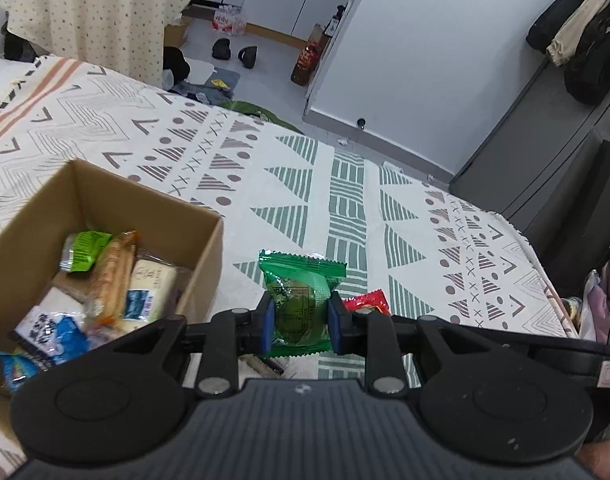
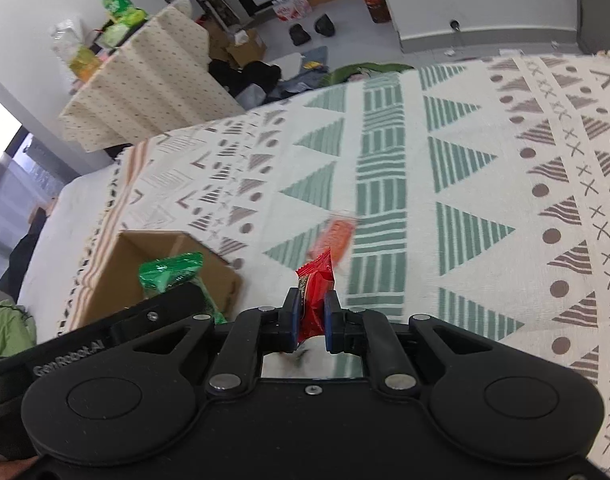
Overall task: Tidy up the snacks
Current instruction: 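Carry both packets over the box and open both tools to drop them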
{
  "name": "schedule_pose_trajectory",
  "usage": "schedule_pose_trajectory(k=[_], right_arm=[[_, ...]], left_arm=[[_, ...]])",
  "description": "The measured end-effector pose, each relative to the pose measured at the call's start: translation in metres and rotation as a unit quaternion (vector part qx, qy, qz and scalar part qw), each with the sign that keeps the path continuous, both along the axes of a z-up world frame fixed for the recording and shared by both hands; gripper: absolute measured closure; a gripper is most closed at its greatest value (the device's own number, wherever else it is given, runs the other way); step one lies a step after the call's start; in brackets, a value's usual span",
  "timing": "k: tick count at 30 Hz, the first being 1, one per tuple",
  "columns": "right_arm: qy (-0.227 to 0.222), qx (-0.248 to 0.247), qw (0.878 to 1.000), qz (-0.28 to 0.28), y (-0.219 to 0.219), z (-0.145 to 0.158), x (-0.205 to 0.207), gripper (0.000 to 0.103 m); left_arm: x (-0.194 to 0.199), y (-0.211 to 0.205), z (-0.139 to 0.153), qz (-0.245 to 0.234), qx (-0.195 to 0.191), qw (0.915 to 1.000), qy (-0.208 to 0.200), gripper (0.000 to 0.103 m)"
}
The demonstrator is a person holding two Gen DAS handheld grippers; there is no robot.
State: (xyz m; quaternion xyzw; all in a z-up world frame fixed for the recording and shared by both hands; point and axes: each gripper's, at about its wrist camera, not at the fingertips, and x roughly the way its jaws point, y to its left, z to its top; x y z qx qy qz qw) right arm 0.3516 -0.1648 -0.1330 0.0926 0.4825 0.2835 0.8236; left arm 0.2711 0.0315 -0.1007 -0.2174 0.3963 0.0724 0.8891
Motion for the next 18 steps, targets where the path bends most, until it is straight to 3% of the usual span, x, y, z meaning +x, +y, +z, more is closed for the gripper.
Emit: schedule_pose_trajectory(k=[18], right_arm=[[-0.051, 0.020, 0.997, 0.047, 0.051, 0.056, -0.035, 0.091]], left_arm=[[-0.055, 0.052, 0.047, 0.052, 0.013, 0.9981, -0.031, 0.077]])
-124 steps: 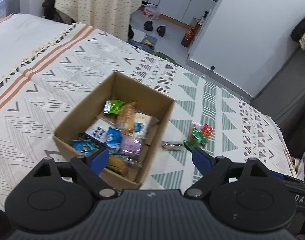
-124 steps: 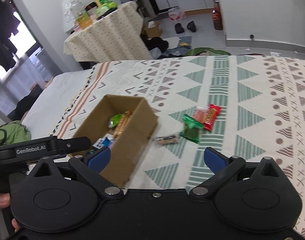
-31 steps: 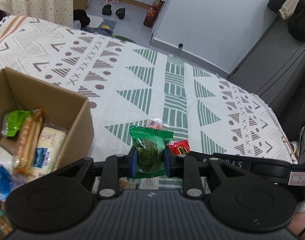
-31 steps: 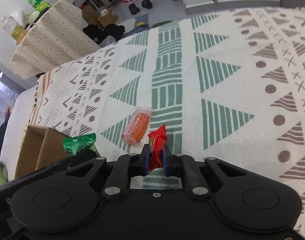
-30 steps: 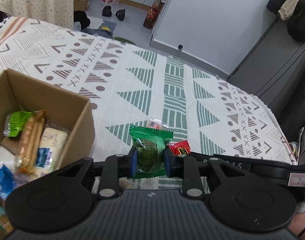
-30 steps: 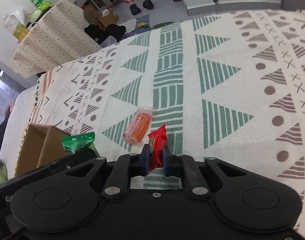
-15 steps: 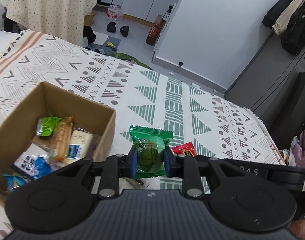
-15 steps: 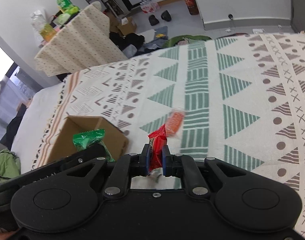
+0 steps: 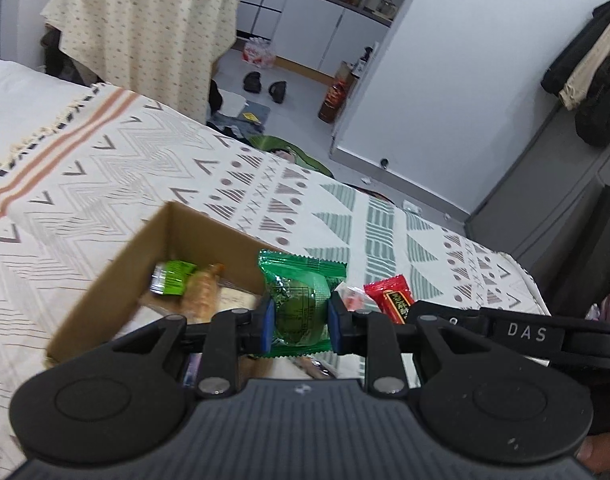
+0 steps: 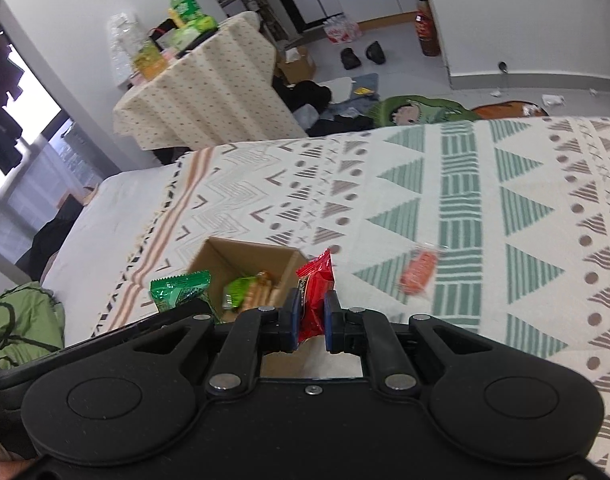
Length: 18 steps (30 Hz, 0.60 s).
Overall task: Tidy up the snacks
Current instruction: 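Carry both packets over the box and open both tools to drop them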
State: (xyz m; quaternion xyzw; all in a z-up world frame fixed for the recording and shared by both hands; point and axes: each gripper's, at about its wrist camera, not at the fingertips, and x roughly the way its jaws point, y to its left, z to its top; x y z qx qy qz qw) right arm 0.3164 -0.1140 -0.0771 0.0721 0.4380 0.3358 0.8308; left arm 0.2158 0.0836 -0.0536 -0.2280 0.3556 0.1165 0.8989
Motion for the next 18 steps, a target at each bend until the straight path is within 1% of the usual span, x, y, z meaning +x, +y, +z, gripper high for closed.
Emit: schedule_pose_trajectory(k=[9, 18], right_arm=[[-0.017, 0.006, 0.999, 0.032, 0.040, 0.019, -0.010, 0.091], [-0.023, 0.005, 0.998, 0.051, 0.071, 0.025, -0.013, 0.091]], left_arm=[[-0.021, 0.035, 0.012, 0.029, 0.006, 0.9996, -0.005, 0.077], [-0.025, 0.061, 0.011, 0.042, 0.001, 0.9991, -0.002, 0.077]])
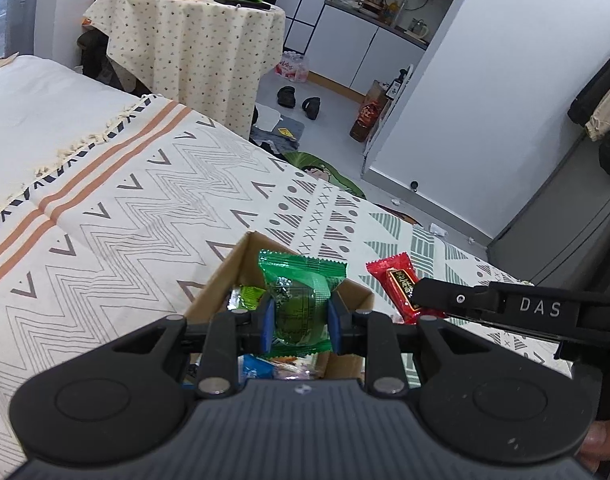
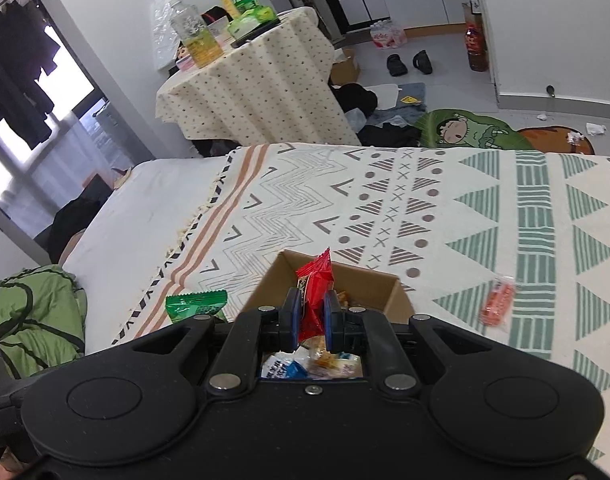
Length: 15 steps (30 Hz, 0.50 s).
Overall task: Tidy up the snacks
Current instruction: 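Carry both packets over the box and open both tools to drop them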
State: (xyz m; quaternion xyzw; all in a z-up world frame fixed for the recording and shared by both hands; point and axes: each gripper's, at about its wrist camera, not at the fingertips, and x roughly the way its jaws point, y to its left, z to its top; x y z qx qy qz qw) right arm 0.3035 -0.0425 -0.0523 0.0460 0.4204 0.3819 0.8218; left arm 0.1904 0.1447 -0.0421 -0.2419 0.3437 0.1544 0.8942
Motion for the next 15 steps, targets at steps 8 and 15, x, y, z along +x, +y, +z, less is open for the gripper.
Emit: schedule_pose_trajectory(k=[8, 15], right_arm=[[0.017, -0.002, 1.000, 0.010, 0.023, -0.010, 0.003, 0.091], [0.065, 0.024, 0.997, 0.043, 0.041, -0.018, 0.009, 0.077]], left_arm=[[0.005, 0.018, -0.007, 0.004, -0.007, 0.9999, 0.007, 0.077], [0.010, 0.029, -0.014, 0.007, -0.010, 0.9998, 0.015, 0.077]])
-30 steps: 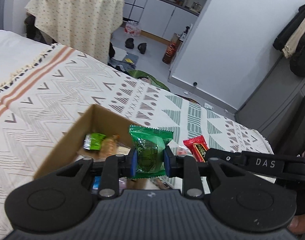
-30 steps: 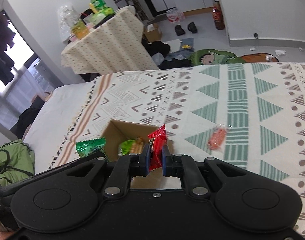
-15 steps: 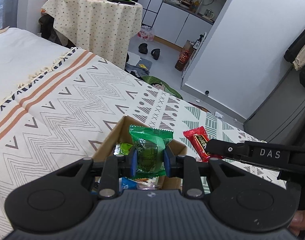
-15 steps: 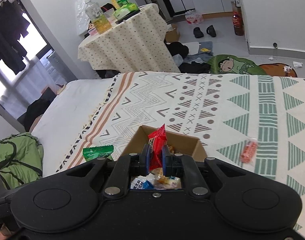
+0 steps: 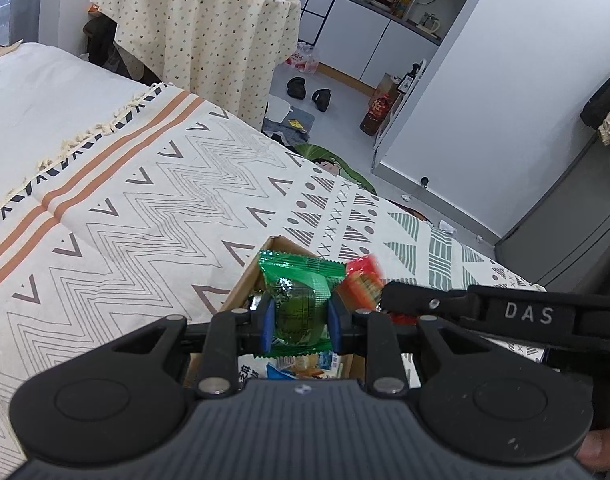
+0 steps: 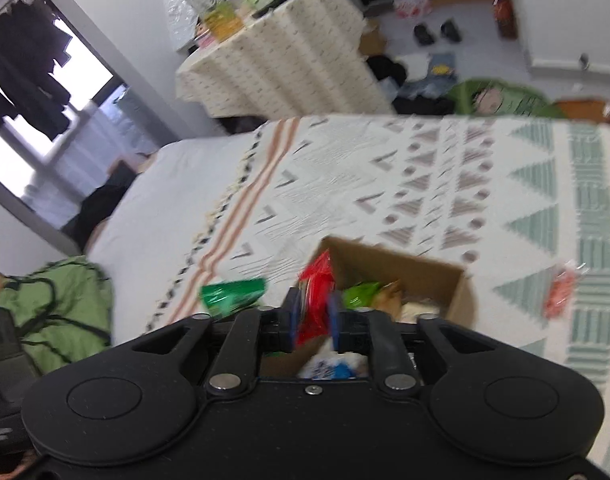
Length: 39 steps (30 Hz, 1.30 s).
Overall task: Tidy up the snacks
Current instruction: 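Carry both packets over the box and open both tools to drop them, then raise both open tools from the box toward the last two packets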
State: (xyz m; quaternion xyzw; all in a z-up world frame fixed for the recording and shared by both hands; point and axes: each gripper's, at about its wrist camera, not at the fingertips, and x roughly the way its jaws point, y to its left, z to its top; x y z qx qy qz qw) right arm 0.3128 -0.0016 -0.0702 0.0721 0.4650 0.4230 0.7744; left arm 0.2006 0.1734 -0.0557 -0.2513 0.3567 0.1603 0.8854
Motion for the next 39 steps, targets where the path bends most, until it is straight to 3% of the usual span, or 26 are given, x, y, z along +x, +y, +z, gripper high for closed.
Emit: schedule_pose_trajectory(k=[3, 13, 17, 25, 29, 39], right_arm=[[0.004, -0.007, 1.000, -0.004, 0.002, -0.005, 0.000, 0.057], [0.013, -0.053, 0.996, -0.064, -0.032, -0.025, 0.016, 0.050], [0.014, -0.060, 0.994, -0.088, -0.051, -0.028, 0.020, 0.048], [0.003, -0.072, 0.991, -0.115, -0.076, -0.025, 0.018, 0.036], [-0.013, -0.077, 0.990, -0.119, -0.088, -0.020, 0.015, 0.025], [0.002, -0.068, 0.989, -0.130, -0.133, -0.028, 0.012, 0.019]], left_arm=[[0.002, 0.003, -0.004, 0.005, -0.003, 1.0000, 0.005, 0.077], [0.012, 0.003, -0.014, 0.007, -0.012, 0.9996, 0.026, 0.073], [0.013, -0.001, -0.017, 0.015, -0.015, 0.9991, 0.037, 0.053], [0.008, -0.018, -0.011, 0.015, 0.001, 0.9990, 0.041, 0.041], [0.006, -0.030, -0.009, 0.012, 0.013, 0.9989, 0.044, 0.032], [0.010, -0.067, -0.010, -0.005, 0.015, 0.9989, 0.044, 0.024]])
